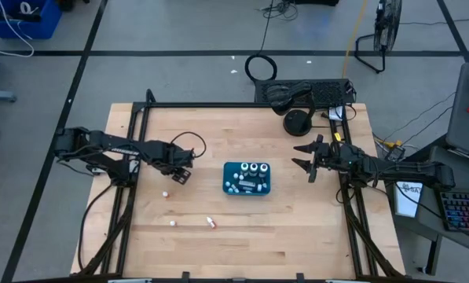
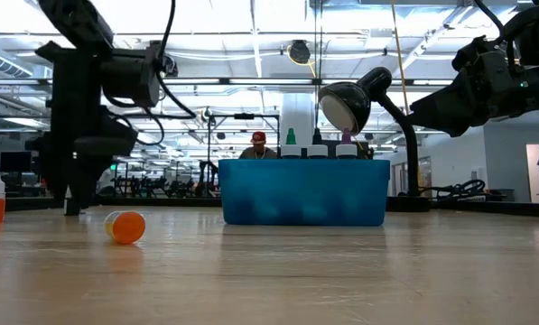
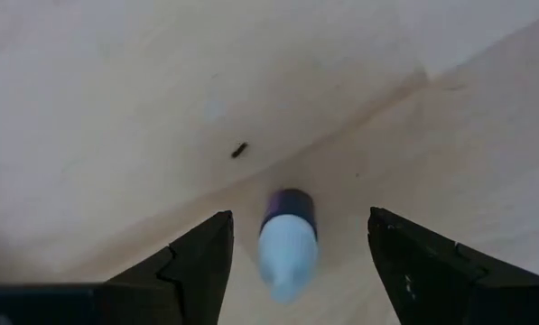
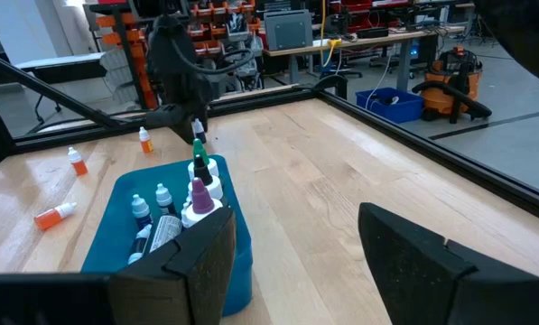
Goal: Pick & Place food coloring
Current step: Put the small purple food coloring bottle into the blue container
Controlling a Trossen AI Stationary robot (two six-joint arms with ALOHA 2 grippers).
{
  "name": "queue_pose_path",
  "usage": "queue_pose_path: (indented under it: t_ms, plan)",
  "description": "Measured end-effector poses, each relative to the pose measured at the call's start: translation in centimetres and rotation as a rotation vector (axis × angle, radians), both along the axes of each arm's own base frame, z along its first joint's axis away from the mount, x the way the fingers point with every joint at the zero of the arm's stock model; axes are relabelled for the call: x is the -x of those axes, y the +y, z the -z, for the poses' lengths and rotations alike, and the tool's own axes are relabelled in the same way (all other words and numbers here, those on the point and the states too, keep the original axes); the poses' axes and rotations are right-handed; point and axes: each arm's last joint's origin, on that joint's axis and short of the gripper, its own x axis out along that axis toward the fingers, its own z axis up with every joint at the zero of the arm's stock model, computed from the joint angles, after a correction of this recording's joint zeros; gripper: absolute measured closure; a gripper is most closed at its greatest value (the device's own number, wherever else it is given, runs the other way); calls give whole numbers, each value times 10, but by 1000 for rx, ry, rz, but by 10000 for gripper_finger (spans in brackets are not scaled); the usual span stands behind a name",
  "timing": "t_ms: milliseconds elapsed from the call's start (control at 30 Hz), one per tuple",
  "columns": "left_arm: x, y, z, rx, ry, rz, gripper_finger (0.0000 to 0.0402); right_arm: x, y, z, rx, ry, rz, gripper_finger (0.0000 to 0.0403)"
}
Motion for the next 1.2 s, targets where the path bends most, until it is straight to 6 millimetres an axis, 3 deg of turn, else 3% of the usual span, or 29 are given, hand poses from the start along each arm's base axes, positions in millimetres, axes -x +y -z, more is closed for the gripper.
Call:
queue_pose_path:
  t_ms: [500, 633, 900, 1067, 1200]
  plan:
    - [1, 0, 5, -18, -11, 32, 156, 0, 0, 0, 0, 0, 0, 179]
    - [1, 0, 5, -17, -10, 46, 200, 0, 0, 0, 0, 0, 0, 179]
    - [1, 0, 5, 1, -12, 69, 338, 0, 0, 0, 0, 0, 0, 179]
    - [-9, 0, 0, -2, -83, 107, 338, 0, 0, 0, 0, 0, 0, 179]
    - [-36, -2, -26, -20, -240, 225, 338, 0, 0, 0, 0, 0, 0, 179]
